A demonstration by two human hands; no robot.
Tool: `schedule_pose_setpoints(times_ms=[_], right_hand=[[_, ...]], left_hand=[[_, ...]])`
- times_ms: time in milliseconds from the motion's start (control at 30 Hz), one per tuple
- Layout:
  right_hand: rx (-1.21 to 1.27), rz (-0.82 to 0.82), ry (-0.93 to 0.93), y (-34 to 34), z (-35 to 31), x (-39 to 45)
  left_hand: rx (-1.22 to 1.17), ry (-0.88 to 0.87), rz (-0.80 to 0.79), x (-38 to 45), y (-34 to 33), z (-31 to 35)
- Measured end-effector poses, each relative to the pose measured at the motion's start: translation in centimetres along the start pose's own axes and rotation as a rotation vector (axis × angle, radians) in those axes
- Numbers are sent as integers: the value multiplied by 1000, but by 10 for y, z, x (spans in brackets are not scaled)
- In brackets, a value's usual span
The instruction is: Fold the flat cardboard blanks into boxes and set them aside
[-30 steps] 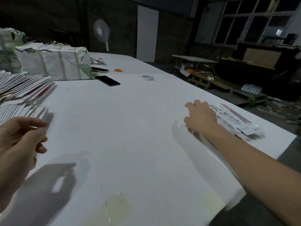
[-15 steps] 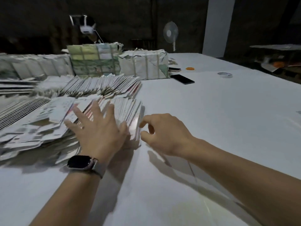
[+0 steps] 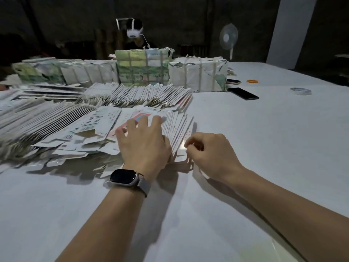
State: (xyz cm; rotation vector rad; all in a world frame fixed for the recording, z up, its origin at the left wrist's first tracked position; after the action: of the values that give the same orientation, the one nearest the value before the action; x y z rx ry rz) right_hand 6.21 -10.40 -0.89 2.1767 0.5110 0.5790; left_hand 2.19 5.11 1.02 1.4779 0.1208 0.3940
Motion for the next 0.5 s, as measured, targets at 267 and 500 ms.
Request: schedule_pose_setpoints(times_ms=[267,500], right_hand=[[130,65,4,1,-1,2],[244,236,80,21,-4,1]], left_hand=[[0,-32,-38,-3,-5,4],[-100,-278,341,-25,22,25]])
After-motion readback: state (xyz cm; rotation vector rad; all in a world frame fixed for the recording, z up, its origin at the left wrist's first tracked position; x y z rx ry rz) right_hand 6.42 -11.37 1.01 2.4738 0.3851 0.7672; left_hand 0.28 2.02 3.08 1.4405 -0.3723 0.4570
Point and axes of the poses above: each hand's wrist, its own x-axis towards the middle knuckle, its own y-axis out of the back of the hand, z = x × y, the point moved 2 cm from there along x, towards the middle knuckle, and after that the axes turned 14 degrees about -z, right-handed, at the moved point
